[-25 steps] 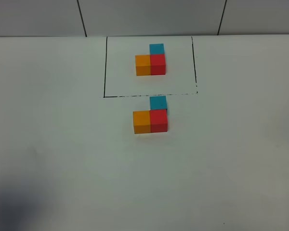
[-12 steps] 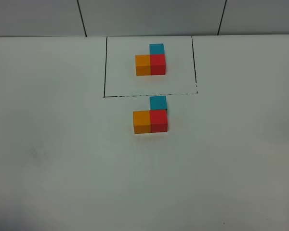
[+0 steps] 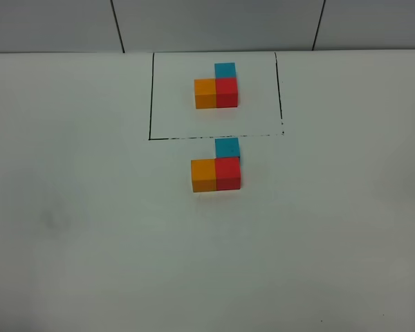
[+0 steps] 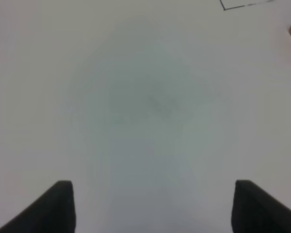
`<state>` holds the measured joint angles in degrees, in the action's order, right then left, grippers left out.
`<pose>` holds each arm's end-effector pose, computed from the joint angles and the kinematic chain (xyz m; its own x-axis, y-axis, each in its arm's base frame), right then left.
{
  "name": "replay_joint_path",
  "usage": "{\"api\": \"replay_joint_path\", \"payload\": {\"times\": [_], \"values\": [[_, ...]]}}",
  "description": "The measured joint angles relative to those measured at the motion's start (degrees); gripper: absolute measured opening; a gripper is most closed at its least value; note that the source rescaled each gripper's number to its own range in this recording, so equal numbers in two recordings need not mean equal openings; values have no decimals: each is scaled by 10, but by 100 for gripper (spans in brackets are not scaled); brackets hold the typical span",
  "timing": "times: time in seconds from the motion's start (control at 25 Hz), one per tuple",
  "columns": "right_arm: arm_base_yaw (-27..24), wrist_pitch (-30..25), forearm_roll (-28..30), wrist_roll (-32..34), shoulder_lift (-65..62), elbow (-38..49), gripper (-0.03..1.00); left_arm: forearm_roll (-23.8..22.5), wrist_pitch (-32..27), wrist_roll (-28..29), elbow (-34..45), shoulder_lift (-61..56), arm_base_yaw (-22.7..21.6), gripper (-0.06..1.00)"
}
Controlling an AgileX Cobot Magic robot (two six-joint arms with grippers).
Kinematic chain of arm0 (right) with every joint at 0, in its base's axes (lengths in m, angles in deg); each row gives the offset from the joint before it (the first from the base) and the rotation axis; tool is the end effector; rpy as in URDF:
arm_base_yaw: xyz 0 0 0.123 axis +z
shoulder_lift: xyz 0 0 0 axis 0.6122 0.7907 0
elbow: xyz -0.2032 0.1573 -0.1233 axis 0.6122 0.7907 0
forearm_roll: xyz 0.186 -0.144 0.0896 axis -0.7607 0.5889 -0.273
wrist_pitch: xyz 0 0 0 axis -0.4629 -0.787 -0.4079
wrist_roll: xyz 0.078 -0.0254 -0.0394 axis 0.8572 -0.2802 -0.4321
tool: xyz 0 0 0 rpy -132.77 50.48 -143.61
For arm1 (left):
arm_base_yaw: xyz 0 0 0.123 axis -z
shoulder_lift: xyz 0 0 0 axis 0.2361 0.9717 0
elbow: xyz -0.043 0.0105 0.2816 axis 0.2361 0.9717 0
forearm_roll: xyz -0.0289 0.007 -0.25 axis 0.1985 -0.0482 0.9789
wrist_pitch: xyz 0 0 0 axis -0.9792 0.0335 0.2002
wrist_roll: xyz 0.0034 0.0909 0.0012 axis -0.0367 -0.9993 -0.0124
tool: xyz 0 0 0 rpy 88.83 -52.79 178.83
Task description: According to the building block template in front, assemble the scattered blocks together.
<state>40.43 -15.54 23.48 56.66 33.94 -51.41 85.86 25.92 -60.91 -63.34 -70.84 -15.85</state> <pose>-0.0043 0.0021 0.2776 -0.4660 -0.0333 -0.8842 -0.0739 0.9973 0.0014 -0.0018 -0.0103 0.2815 -0.4824 0.1329 -0.8658 0.1349 0.9879 0.0765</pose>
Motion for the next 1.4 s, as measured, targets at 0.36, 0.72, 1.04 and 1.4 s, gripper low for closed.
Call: {"api": "replay_joint_path", "payload": {"times": [0.36,0.72,1.04,1.4], "values": [[0,0,0,0,0,0,68,-43,15,56,9,-5,19,52],[0,0,0,0,0,0,68,-46,15,62,9,-5,19,52],[0,0,0,0,0,0,68,-46,15,62,9,-5,19,52],[0,0,0,0,0,0,68,-45,16,65,9,-5,19,52]]}}
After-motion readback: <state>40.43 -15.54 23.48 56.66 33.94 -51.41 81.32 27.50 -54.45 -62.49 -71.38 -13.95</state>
